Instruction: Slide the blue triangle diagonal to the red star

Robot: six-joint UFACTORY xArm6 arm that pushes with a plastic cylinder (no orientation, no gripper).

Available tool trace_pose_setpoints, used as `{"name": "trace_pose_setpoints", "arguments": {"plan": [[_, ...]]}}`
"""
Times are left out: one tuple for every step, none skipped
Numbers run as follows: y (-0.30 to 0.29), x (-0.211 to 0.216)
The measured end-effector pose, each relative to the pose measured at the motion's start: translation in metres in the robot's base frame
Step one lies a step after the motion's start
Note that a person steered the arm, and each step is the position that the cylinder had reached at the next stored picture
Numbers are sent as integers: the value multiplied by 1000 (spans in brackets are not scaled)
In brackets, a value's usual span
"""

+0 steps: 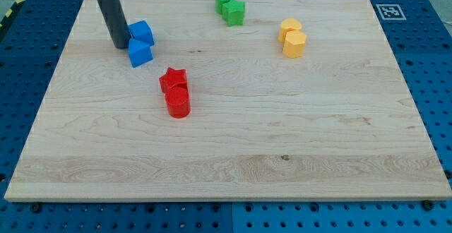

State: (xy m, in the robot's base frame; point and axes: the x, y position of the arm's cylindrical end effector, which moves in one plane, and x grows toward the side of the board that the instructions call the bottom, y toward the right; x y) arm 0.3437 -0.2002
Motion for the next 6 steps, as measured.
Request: {"name": "trace_pose_setpoints", "arguments": {"plan": [[-41, 1], [-57, 23], [-45, 46], [-21, 56], [6, 56], [47, 56]]}}
